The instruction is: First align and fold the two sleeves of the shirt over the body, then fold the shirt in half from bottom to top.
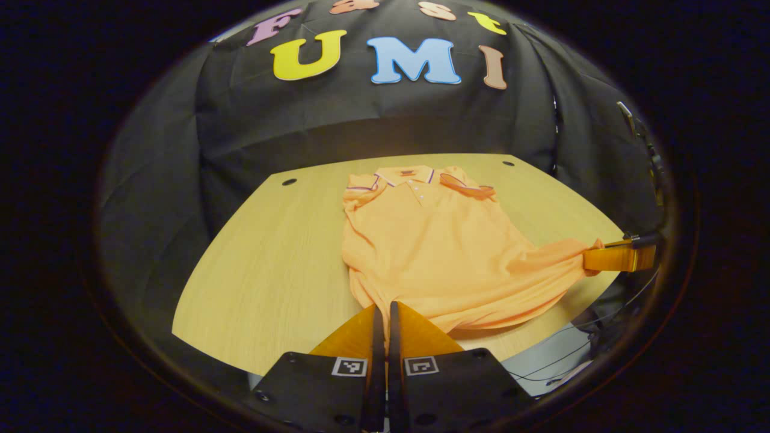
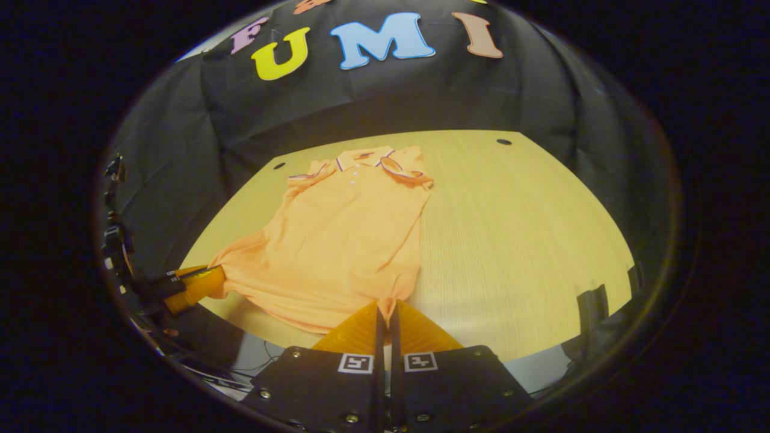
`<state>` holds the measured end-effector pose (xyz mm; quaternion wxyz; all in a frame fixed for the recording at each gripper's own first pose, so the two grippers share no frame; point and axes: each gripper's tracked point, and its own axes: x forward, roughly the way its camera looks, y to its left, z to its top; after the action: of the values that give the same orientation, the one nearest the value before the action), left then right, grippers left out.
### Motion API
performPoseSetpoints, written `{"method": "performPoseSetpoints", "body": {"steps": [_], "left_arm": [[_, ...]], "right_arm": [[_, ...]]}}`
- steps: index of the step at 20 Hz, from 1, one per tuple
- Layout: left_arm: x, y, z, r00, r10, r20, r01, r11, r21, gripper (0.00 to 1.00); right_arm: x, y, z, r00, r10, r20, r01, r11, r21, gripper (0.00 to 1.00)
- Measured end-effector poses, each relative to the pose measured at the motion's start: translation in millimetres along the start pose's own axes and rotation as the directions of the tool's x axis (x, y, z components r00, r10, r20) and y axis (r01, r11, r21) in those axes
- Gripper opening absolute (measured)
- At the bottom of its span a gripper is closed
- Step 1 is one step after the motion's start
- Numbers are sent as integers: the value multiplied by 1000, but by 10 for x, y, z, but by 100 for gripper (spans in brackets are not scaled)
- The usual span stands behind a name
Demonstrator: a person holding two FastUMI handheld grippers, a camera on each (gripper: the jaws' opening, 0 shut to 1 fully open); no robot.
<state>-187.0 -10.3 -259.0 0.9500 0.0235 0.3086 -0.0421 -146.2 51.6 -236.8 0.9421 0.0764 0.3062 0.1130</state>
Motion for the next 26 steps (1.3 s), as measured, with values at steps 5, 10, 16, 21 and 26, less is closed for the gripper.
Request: {"method": "performPoseSetpoints", "body": {"steps": [5,10,16,21,26], "left_arm": [[233,39,641,996,-3,84,6,999,-35,8],[617,124,1135,992,-14,122,24,997,-78,8],[1150,272,1629,989,-26,148,43,992,-116,8],[1550,294,1998,984,-45,172,65,991,-114,10],[1994,391,2332,981,-47,187,71,990,-121,8]], "right_arm": [[113,-59,584,997,-25,69,28,999,-46,5],[347,-74,1131,993,-32,111,35,999,-25,4],[720,-108,1740,988,-46,149,45,999,12,4],[1105,-134,2132,985,-74,156,77,997,-14,4],[1509,-165,2532,980,-104,167,109,994,-24,4]]}}
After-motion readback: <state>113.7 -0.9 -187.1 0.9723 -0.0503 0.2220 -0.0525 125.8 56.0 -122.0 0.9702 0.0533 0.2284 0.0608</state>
